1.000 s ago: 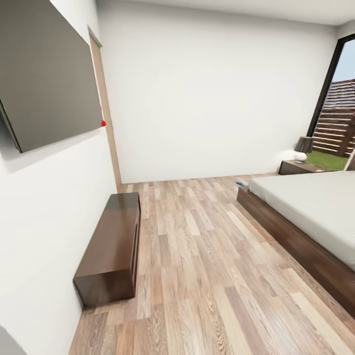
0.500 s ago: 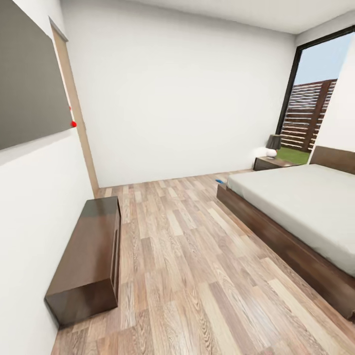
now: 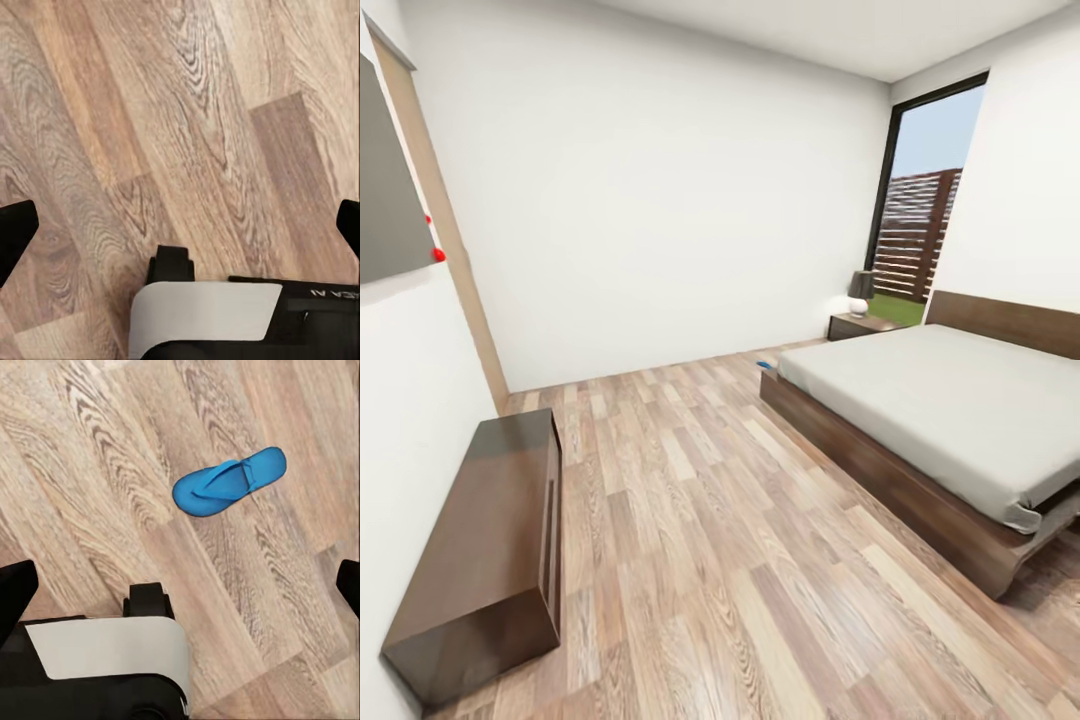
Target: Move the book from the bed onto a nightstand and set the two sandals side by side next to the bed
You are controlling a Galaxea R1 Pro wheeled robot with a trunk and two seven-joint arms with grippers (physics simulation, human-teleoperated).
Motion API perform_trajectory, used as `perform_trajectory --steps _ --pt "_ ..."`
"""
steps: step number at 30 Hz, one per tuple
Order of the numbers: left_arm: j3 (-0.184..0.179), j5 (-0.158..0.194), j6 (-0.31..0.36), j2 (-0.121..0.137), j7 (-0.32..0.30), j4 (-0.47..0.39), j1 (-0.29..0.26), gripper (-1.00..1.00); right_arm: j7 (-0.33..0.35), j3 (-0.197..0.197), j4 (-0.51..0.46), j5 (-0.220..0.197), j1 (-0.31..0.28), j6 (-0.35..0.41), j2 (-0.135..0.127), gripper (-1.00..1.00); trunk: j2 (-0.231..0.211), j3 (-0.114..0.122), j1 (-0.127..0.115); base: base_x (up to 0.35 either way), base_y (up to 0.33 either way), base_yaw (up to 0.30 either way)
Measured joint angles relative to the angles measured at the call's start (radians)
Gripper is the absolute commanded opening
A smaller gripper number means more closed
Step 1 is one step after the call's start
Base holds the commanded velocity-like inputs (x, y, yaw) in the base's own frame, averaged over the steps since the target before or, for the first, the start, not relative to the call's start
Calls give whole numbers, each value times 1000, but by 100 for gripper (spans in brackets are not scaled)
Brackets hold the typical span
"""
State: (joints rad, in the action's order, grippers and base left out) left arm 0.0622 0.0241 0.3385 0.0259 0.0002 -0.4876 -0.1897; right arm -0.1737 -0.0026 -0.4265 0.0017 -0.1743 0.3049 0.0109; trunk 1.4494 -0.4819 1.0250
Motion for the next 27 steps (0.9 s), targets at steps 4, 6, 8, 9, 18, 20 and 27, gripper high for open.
perform_trajectory --steps 4,6,8,9,18,20,27 --pt "1 1 209 5 7 -212 -52 100 -13 2 -163 1 -33 177 1 100 0 2 0 0 0 -286" --pt "2 -1 459 6 63 -404 -154 100 -17 7 -334 3 -80 341 8 100 0 3 0 0 0 -286" --pt "2 -2 536 7 97 -462 -183 100 -17 11 -413 3 -92 395 16 100 0 4 0 0 0 -286" --pt "2 -2 554 8 107 -481 -198 100 -17 12 -443 3 -94 411 18 100 0 4 0 0 0 -286" --pt "-11 4 634 -6 148 -593 -261 100 -23 20 -644 10 -104 519 26 100 0 4 0 0 51 -165" --pt "-12 4 635 -7 147 -594 -262 100 -25 20 -646 9 -104 520 27 100 0 4 0 0 225 -75" --pt "-13 8 636 -4 148 -595 -263 100 -23 16 -650 -1 -104 530 27 100 0 4 0 0 265 -205"
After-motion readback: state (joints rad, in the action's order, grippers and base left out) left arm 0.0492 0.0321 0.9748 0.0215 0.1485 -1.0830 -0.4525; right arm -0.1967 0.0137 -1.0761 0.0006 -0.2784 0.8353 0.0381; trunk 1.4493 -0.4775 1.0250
